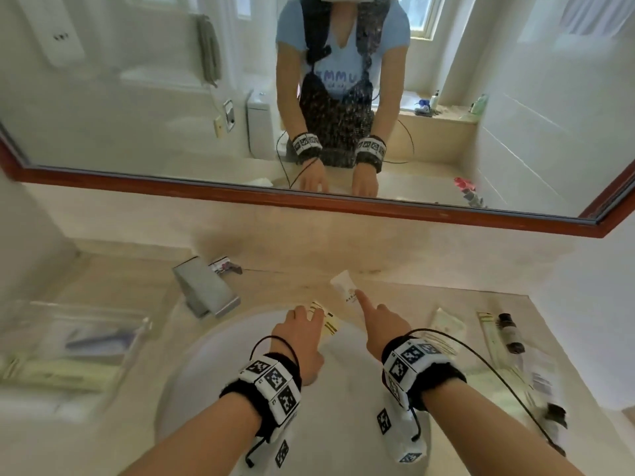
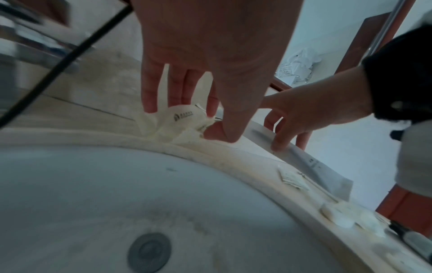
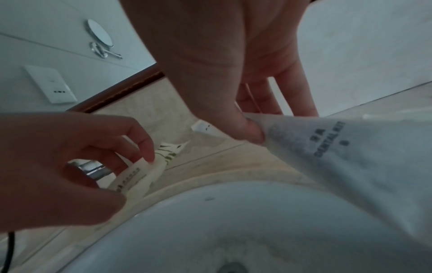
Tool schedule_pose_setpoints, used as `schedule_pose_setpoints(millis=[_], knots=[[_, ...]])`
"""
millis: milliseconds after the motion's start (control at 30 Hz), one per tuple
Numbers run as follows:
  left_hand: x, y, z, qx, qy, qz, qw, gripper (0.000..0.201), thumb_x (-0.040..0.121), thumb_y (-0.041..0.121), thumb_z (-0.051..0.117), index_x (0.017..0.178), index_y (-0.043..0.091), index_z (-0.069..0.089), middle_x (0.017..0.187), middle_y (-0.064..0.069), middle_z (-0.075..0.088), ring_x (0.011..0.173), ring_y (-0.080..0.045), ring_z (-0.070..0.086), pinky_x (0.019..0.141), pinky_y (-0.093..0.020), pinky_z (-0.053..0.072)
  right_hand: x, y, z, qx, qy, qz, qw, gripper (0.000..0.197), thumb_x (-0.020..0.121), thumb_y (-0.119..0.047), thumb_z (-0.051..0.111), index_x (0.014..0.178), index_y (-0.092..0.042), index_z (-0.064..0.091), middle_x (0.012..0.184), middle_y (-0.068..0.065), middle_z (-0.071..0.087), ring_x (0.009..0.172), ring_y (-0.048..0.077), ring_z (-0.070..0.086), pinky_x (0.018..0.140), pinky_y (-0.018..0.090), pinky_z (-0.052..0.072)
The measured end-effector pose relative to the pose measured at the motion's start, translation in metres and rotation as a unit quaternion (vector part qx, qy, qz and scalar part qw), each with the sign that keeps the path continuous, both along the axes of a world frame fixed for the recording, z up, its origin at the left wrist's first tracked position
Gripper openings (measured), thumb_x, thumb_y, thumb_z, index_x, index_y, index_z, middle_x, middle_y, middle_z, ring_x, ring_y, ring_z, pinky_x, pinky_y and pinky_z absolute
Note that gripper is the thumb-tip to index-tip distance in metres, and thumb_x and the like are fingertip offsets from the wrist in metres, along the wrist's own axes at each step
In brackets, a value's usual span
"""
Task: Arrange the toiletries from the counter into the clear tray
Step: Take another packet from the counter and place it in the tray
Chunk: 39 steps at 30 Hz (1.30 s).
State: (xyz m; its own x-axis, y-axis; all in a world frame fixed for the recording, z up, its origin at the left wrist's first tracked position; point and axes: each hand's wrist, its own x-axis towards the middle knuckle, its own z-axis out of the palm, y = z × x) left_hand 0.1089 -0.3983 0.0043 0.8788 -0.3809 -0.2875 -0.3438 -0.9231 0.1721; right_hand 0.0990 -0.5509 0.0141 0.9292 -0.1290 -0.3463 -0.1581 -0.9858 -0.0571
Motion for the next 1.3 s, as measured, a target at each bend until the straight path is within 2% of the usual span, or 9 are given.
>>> schedule_pose_setpoints(millis=[200,300,367,500,600,767,967,1167,1300], knots=[[-0.016,0.069,-0.005,0.01,0.008,0.042,0.999,0.058,0.082,0.022,0.058,0.132,0.015,0.03,0.132,-0.014,0.038,0.12,-0.031,0.04,0.091,-0.04,0.044,-0.003,0.066,-0.006,-0.007,0.038,0.077,0.996,0.083,0.089,0.0,0.046,0.15,-0.031,-0.001,0.12,0.018,0.054,0.097,0.033,0.062,0.073,0.035,0.05],[-0.024,0.104,-0.007,0.016,0.015,0.059,0.998,0.057,0.081,0.02,0.057,0.131,0.015,0.03,0.131,-0.013,0.038,0.12,-0.031,0.04,0.092,-0.04,0.044,-0.007,0.105,-0.009,-0.006,0.089,0.131,0.987,0.083,0.09,-0.001,0.047,0.15,-0.027,-0.004,0.096,0.012,0.054,0.082,0.028,0.058,0.064,0.034,0.046],[-0.03,0.127,-0.007,0.018,0.02,0.07,0.997,0.056,0.08,0.02,0.056,0.13,0.015,0.031,0.131,-0.013,0.038,0.119,-0.031,0.04,0.093,-0.04,0.044,-0.011,0.131,-0.008,-0.006,0.121,0.169,0.978,0.083,0.091,-0.004,0.048,0.15,-0.026,-0.005,0.086,0.01,0.05,0.082,0.028,0.058,0.059,0.031,0.043],[-0.041,0.177,-0.003,0.017,0.017,0.1,0.995,0.053,0.08,0.02,0.057,0.128,0.015,0.033,0.13,-0.012,0.04,0.119,-0.029,0.041,0.093,-0.04,0.045,-0.014,0.182,-0.003,-0.009,0.139,0.226,0.964,0.088,0.088,0.001,0.05,0.149,-0.031,-0.004,0.119,0.016,0.057,0.107,0.032,0.06,0.075,0.034,0.048],[-0.045,0.219,0.005,0.017,0.004,0.132,0.991,0.052,0.081,0.018,0.056,0.127,0.014,0.033,0.131,-0.013,0.04,0.12,-0.03,0.041,0.093,-0.04,0.044,-0.01,0.219,0.002,-0.013,0.123,0.257,0.958,0.088,0.088,0.001,0.049,0.15,-0.031,-0.004,0.114,0.014,0.054,0.108,0.032,0.058,0.072,0.032,0.044],[-0.044,0.29,0.014,0.015,-0.007,0.221,0.975,0.052,0.081,0.02,0.058,0.128,0.015,0.034,0.134,-0.013,0.04,0.122,-0.03,0.042,0.094,-0.039,0.044,0.004,0.279,0.012,-0.009,0.103,0.302,0.948,0.089,0.087,0.003,0.05,0.15,-0.032,-0.003,0.127,0.016,0.05,0.114,0.032,0.055,0.087,0.037,0.048],[-0.056,0.363,0.011,0.022,-0.008,0.316,0.948,0.058,0.081,0.024,0.057,0.132,0.017,0.031,0.132,-0.011,0.04,0.12,-0.028,0.043,0.091,-0.038,0.045,0.022,0.349,0.019,0.013,0.092,0.367,0.926,0.088,0.086,0.006,0.049,0.151,-0.027,-0.001,0.144,0.015,0.04,0.122,0.032,0.052,0.093,0.037,0.047],[-0.07,0.413,0.001,0.014,-0.001,0.377,0.926,0.058,0.08,0.024,0.055,0.132,0.018,0.031,0.129,-0.008,0.041,0.118,-0.026,0.043,0.092,-0.037,0.046,0.032,0.426,0.007,0.033,0.068,0.435,0.897,0.09,0.086,0.006,0.05,0.149,-0.033,0.0,0.13,0.014,0.05,0.108,0.032,0.059,0.085,0.037,0.051],[-0.074,0.432,-0.005,0.027,-0.003,0.399,0.916,0.058,0.08,0.025,0.054,0.132,0.019,0.031,0.13,-0.007,0.041,0.118,-0.025,0.043,0.09,-0.036,0.046,0.034,0.457,-0.011,0.044,0.072,0.462,0.883,0.084,0.089,0.0,0.048,0.148,-0.036,0.001,0.132,0.012,0.049,0.111,0.031,0.057,0.089,0.037,0.049]])
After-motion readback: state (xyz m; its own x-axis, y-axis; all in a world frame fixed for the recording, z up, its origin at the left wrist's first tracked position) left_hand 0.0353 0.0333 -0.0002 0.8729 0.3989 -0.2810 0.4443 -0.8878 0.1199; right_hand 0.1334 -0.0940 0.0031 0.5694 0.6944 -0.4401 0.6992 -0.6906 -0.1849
